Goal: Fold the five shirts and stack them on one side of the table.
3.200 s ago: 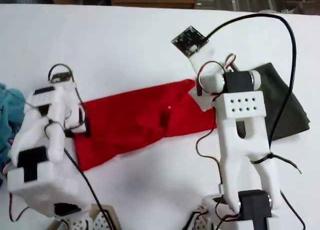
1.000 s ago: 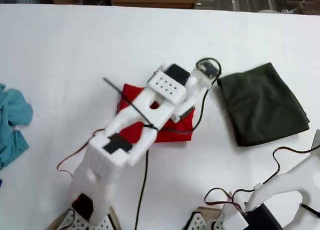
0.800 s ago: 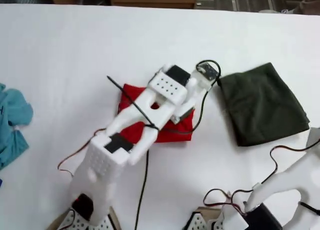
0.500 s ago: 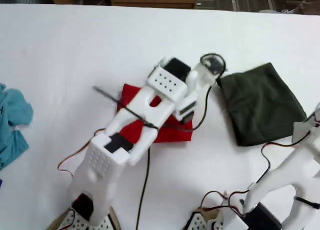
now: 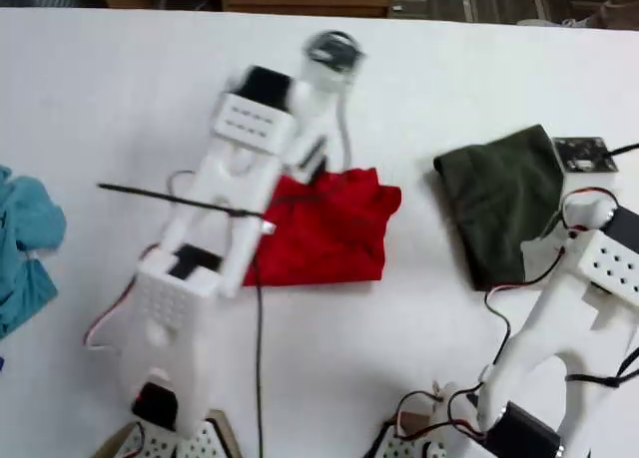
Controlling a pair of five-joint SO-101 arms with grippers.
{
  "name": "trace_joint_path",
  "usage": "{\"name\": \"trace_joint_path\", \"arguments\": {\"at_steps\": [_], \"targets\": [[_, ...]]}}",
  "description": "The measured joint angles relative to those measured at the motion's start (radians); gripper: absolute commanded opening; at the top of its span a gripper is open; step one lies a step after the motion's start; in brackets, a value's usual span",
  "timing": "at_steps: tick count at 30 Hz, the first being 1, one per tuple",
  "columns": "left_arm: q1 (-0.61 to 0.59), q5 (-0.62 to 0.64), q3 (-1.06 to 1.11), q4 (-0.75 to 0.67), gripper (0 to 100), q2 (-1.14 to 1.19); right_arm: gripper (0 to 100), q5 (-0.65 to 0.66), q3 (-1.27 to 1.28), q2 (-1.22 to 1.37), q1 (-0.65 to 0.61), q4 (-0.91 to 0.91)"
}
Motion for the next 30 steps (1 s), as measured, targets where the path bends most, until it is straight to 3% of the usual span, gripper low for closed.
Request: {"name": "trace_joint_path", "arguments": {"at_steps": [14,30], "targets": [[-0.028,0.008,0.083,-0.181,20,0.157,38.3,0.0,0.0,0.0,-0.048,0.0],[0.078,-0.035,0.086,-0.038,20,0.157,38.3,0.0,0.0,0.0,-0.064,-0.048]]}}
